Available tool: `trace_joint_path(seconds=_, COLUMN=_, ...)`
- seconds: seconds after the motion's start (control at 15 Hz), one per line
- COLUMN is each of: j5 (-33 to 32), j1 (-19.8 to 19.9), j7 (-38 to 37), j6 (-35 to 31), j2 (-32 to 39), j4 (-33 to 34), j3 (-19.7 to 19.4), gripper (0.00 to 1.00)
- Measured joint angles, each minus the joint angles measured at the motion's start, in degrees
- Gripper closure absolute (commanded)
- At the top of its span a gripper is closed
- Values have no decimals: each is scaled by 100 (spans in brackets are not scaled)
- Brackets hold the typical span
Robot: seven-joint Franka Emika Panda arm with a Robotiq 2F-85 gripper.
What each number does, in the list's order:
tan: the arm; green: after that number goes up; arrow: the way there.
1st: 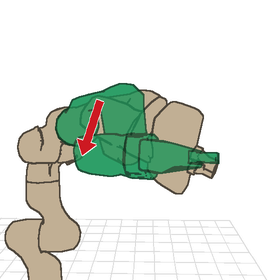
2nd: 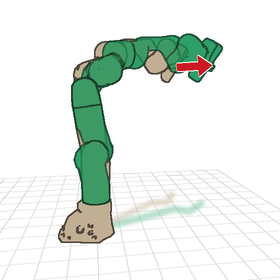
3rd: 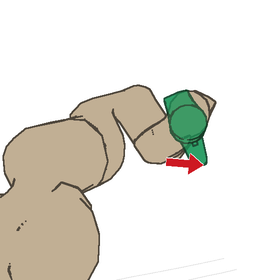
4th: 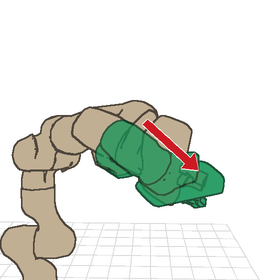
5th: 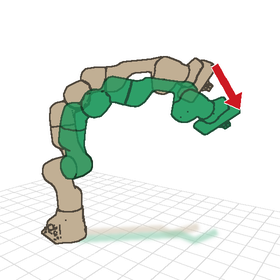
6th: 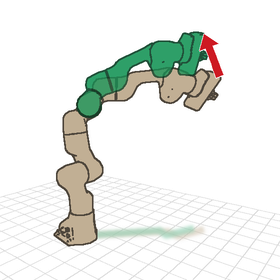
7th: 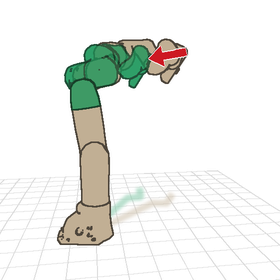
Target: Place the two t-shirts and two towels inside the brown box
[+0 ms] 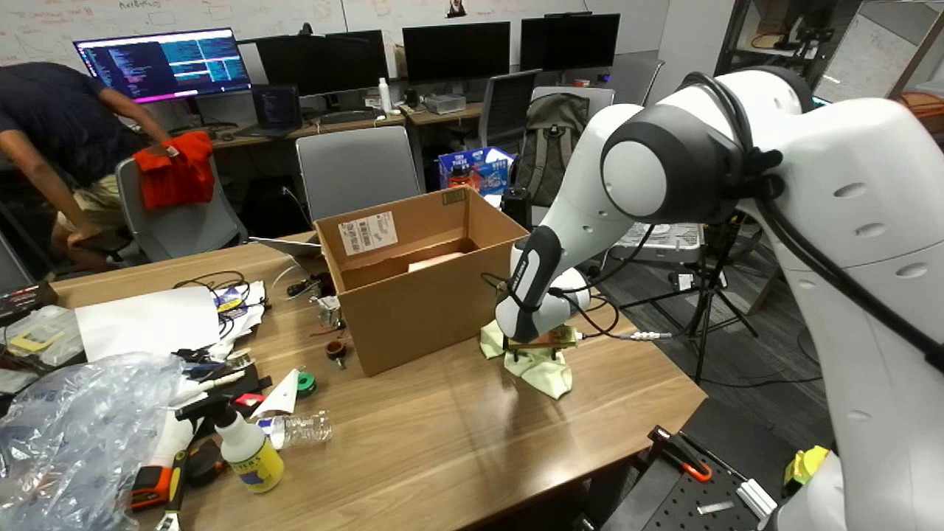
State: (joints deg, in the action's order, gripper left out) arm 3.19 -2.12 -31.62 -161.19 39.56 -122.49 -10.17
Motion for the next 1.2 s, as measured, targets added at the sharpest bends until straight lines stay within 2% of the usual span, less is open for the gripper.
trace_joint_path(seconds=0.07, j5=54, j1=8, j7=31, j6=0, j2=47, j4=33, j3=0, gripper=26)
trace_joint_path(seconds=0.4, j5=145, j1=-32, j7=62, j6=7, j2=23, j4=140, j3=-43, gripper=65)
trace_joint_path(seconds=0.67, j5=145, j1=-289, j7=19, j6=30, j2=-84, j4=129, j3=-296, gripper=96)
trace_joint_path(seconds=0.8, j5=145, j1=-537, j7=-88, j6=51, j2=-185, j4=87, j3=-523, gripper=100)
trace_joint_path(seconds=1.0, j5=-48, j1=-1073, j7=-442, j6=54, j2=-478, j4=-102, j3=-1000, gripper=98)
trace_joint_path(seconds=1.2, j5=-704, j1=-1852, j7=-1133, j6=88, j2=-930, j4=-357, j3=-1719, gripper=98)
